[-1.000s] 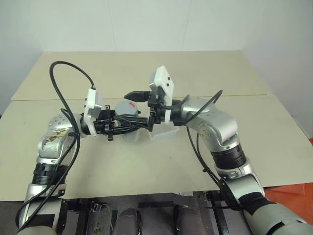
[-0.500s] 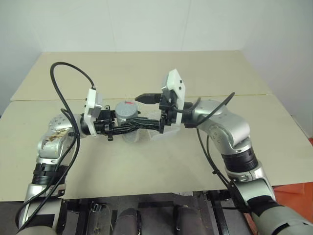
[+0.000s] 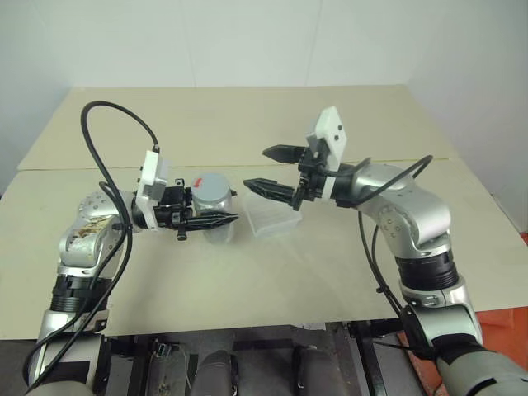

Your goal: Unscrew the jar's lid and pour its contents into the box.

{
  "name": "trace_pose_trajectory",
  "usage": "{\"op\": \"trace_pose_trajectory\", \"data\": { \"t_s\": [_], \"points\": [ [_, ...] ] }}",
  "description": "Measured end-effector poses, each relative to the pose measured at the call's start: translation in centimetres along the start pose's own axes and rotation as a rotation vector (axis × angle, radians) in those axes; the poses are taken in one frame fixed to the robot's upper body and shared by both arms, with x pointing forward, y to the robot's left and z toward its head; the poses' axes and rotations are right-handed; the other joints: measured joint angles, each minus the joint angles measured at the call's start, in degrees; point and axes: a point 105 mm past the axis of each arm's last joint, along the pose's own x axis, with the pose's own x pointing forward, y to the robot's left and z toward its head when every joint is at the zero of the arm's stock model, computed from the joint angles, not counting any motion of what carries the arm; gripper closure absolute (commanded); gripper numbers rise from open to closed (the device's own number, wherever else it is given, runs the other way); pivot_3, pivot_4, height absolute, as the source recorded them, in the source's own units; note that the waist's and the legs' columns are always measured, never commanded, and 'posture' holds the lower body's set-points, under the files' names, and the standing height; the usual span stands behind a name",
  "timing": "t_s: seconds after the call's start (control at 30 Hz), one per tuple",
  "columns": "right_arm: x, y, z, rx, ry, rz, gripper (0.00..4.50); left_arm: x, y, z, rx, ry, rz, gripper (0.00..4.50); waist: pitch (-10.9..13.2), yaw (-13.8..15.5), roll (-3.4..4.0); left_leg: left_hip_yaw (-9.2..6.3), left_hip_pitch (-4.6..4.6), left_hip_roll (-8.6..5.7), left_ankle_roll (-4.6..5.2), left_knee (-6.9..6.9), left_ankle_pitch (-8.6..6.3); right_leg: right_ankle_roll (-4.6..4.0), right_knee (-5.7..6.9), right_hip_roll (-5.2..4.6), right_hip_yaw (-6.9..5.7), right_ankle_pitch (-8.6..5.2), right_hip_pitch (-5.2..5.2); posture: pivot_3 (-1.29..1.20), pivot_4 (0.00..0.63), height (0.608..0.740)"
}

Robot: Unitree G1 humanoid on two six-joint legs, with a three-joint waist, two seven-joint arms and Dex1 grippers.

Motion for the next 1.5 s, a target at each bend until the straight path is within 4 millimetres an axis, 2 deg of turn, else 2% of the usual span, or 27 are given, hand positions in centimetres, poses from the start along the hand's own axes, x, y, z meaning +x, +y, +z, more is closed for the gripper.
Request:
{"op": "trace_pose_trajectory", "data": {
  "t_s": [0.1,0.27,0.5,0.63,1.03,1.13,1.5],
  "points": [
    [-0.5,0.7,0.1,0.004,-0.002,0.027,0.01,0.0,0.4,-0.1,-0.009,0.001,-0.001,2.23,0.0,0.0,0.00,0.00,-0.01,0.00,0.00,0.00,0.00,0.00,-0.01,0.00,0.00,0.00,0.00,0.00,0.150,0.740],
    [-0.2,3.2,1.3,0.013,-0.053,0.126,0.01,0.3,0.9,0.2,-0.006,-0.007,-0.005,2.23,0.0,0.1,0.00,0.00,0.00,0.00,0.01,0.01,-0.01,0.00,0.00,0.00,0.00,0.00,0.01,0.00,0.150,0.740],
    [2.0,5.1,1.9,0.038,-0.101,0.153,0.01,0.7,0.7,0.1,0.003,-0.010,-0.039,2.23,0.0,-0.1,0.00,0.00,0.00,0.00,0.00,0.01,0.00,0.00,0.02,0.00,0.00,0.00,0.00,0.00,0.150,0.740],
    [3.2,5.3,2.7,0.014,-0.102,0.153,0.01,0.9,0.6,0.0,0.000,-0.009,-0.043,2.23,0.0,-0.1,0.00,0.00,0.00,0.00,0.00,0.01,0.00,0.00,0.01,0.00,0.00,0.00,0.00,0.00,0.150,0.740],
    [5.2,5.7,2.1,0.039,-0.078,0.160,0.01,0.9,0.6,-0.1,0.000,-0.010,-0.043,2.23,0.0,-0.1,0.00,-0.01,-0.01,0.00,0.00,0.02,0.00,0.00,0.03,0.00,-0.01,0.00,0.00,0.00,0.150,0.740],
    [5.6,5.1,1.7,0.050,-0.062,0.128,0.01,0.9,0.7,-0.1,0.000,-0.010,-0.040,2.23,0.0,-0.1,0.00,-0.01,-0.01,0.00,0.00,0.01,0.00,0.00,0.02,0.00,-0.01,0.00,0.00,0.00,0.150,0.740],
    [5.8,4.8,1.5,0.050,-0.049,0.117,0.01,0.9,0.8,-0.2,-0.004,-0.009,-0.021,2.23,0.0,-0.1,0.00,-0.01,-0.01,0.00,0.00,0.01,0.00,0.00,0.02,0.00,-0.01,0.00,0.00,0.00,0.150,0.740]
  ]
}}
